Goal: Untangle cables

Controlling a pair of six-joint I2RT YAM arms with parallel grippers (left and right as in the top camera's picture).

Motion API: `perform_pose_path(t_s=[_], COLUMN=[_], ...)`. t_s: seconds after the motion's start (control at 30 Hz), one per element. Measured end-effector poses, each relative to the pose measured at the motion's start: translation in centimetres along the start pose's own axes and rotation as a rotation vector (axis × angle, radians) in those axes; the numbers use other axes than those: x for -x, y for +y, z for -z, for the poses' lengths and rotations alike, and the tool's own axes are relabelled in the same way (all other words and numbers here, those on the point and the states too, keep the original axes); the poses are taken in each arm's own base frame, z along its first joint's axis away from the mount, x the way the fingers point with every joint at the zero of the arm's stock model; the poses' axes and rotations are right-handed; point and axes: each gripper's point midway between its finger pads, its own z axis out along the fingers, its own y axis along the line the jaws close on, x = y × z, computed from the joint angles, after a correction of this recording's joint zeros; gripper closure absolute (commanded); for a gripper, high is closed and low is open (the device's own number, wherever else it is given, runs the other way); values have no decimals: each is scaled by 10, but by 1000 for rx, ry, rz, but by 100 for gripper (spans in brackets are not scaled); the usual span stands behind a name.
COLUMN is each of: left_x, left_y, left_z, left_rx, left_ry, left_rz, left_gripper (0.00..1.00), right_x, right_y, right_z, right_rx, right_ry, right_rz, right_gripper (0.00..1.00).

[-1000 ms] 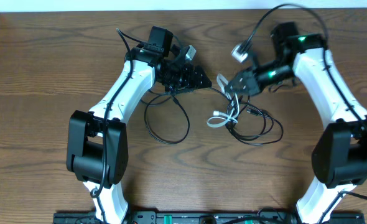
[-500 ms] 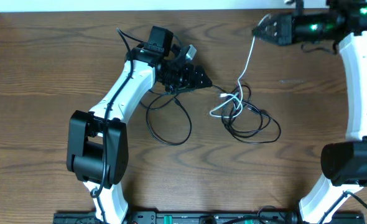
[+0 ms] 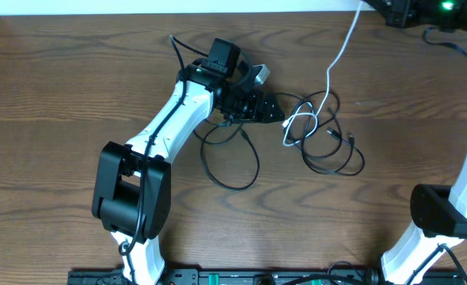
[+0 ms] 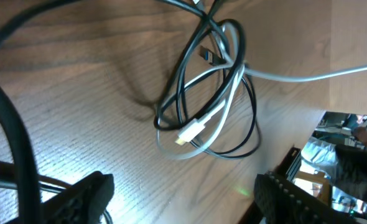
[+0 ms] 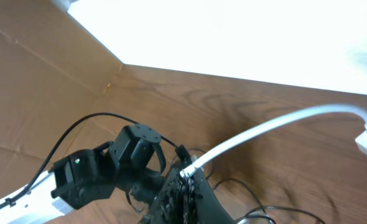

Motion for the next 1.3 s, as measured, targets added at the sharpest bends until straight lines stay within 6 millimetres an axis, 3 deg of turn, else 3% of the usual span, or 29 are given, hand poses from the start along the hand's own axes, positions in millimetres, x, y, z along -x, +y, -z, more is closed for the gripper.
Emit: perform_pose_path(t_s=[0.23, 0.4, 0.63, 0.7, 0.73, 0.77, 0.8, 0.83, 0.87, 1.07, 1.17, 1.3], left_x=[20, 18, 5, 8, 11, 13, 13, 13, 14, 3, 10, 25], left_y=[-11, -20, 17, 25, 29, 34, 38, 42, 47, 74, 67, 38], left_z=[-17, -38, -79, -83, -84, -86, -87, -88, -87, -59, -13, 61], left_rx=[68, 132, 299, 332, 345, 362, 377, 393, 417, 540, 555, 549], left_ry=[-85, -87, -40, -55, -64, -75, -77, -79, -85, -48, -98, -237], left_rz=[-169, -239, -172, -157, -150, -140, -131, -124, -117, -47, -12, -33], left_gripper=[20, 21, 34, 41, 67, 77, 82, 92, 92, 92, 93, 93], right_x=[-15, -18, -21, -22, -22, -23, -24, -25, -27, -34, -35, -38], right_y=[1, 1, 1, 1, 1, 1, 0, -1, -3, -16, -21, -27], right_z=[7, 6, 7, 7, 7, 7, 7, 7, 7, 9, 10, 11], right_rx=[-28, -28, -29, -29, -29, -30, -35, -40, -50, -132, -158, -194], right_ry=[48, 58, 72, 74, 76, 79, 83, 87, 92, 117, 117, 127], right_rz=[-35, -38, -42, -41, -39, -37, -37, -39, -41, -60, -60, -68], right_gripper=[99, 99, 99, 99, 99, 99, 99, 99, 99, 99, 99, 99])
